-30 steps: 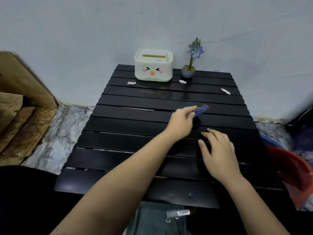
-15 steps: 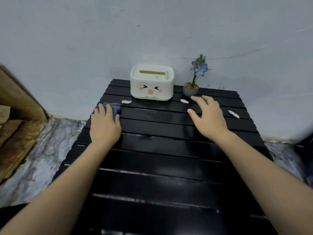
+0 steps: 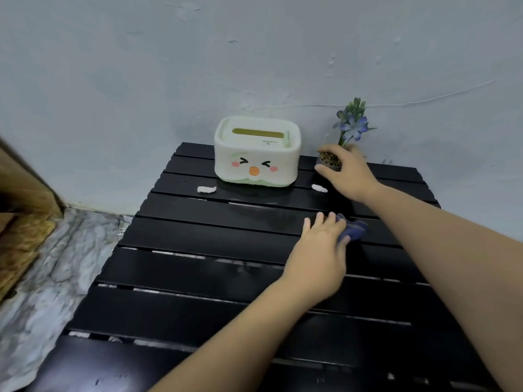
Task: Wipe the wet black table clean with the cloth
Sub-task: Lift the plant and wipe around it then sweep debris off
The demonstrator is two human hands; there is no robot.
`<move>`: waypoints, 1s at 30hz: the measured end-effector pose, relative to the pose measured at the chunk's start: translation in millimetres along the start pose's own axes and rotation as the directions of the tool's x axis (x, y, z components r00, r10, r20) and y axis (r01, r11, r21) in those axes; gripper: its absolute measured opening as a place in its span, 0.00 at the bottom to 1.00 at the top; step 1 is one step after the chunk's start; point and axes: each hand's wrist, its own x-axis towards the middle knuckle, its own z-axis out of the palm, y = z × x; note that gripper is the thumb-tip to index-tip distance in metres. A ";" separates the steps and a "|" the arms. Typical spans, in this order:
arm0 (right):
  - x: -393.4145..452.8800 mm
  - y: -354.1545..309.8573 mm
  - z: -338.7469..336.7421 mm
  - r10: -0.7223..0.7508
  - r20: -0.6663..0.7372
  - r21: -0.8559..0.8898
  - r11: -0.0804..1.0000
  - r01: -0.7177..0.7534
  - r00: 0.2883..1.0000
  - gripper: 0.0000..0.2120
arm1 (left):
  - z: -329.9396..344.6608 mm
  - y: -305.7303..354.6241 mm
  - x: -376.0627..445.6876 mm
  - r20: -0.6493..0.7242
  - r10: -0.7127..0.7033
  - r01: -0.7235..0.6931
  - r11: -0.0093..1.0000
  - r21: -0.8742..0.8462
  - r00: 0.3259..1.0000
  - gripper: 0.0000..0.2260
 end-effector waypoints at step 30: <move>-46.2 57.8 -107.6 -0.217 -0.141 -0.081 0.975 0.207 0.966 0.14 | 12.5 -15.4 104.0 -0.132 0.041 -0.010 0.973 0.229 0.990 0.15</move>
